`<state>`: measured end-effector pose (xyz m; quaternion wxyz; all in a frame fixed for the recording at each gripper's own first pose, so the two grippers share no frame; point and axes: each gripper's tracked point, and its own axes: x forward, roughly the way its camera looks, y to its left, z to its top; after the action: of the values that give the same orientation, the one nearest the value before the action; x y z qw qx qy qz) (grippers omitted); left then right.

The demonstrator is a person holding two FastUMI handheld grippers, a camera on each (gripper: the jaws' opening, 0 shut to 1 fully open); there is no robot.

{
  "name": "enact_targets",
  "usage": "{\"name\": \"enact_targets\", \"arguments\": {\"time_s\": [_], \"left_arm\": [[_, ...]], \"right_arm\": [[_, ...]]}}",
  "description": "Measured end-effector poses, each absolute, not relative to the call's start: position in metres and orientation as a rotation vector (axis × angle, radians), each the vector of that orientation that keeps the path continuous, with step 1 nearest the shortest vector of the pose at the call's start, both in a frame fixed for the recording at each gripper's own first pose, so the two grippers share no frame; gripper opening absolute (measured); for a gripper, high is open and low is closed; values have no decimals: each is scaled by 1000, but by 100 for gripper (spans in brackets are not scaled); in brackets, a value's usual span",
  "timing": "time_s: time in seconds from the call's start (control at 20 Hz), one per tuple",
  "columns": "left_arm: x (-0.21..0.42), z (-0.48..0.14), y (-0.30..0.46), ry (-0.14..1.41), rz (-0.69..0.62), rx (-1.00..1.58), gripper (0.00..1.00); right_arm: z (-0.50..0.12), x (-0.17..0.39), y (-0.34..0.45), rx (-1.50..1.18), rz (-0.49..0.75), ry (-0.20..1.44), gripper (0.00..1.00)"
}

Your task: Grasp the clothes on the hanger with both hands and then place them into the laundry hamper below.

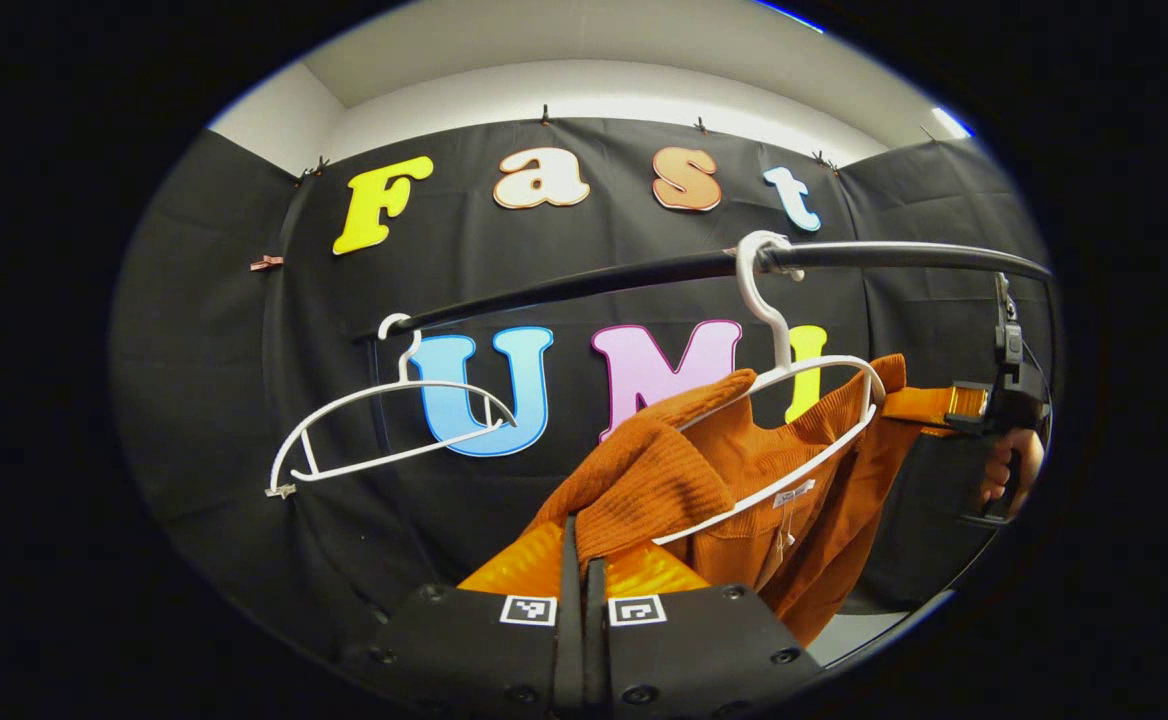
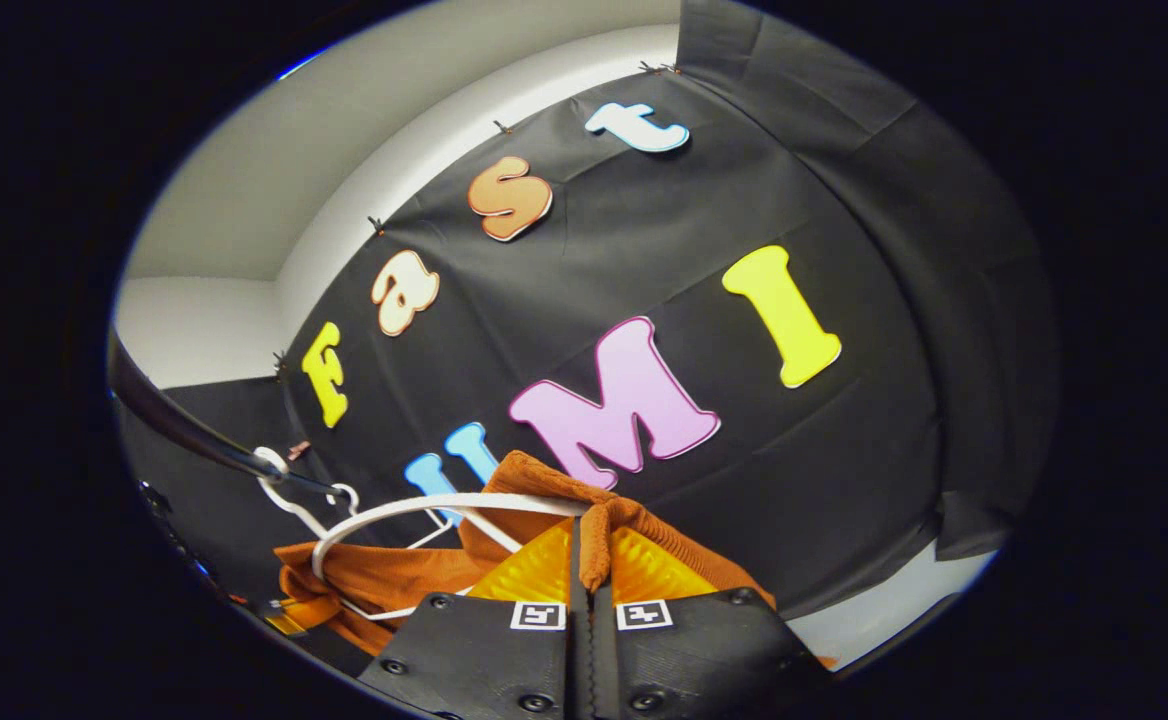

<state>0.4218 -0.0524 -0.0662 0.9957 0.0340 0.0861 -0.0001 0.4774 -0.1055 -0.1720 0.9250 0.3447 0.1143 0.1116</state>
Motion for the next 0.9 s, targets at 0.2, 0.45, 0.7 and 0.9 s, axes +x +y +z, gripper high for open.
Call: {"name": "enact_targets", "arguments": {"time_s": [0.2, 0.45, 0.7, 0.9], "left_arm": [[422, -74, -51, 209, -21, 67, 5], [414, -80, -32, 220, 6, 36, 5], [402, -94, 5, 247, 65, 23, 5], [386, -128, 17, 298, 72, 5, 5]], "right_arm": [[-227, 473, -96, 746, 191, 337, 4], [-262, 435, -42, 792, 269, 443, 4], [-262, 399, 2, 859, 345, 487, 4], [-257, 374, 31, 867, 405, 509, 4]]}}
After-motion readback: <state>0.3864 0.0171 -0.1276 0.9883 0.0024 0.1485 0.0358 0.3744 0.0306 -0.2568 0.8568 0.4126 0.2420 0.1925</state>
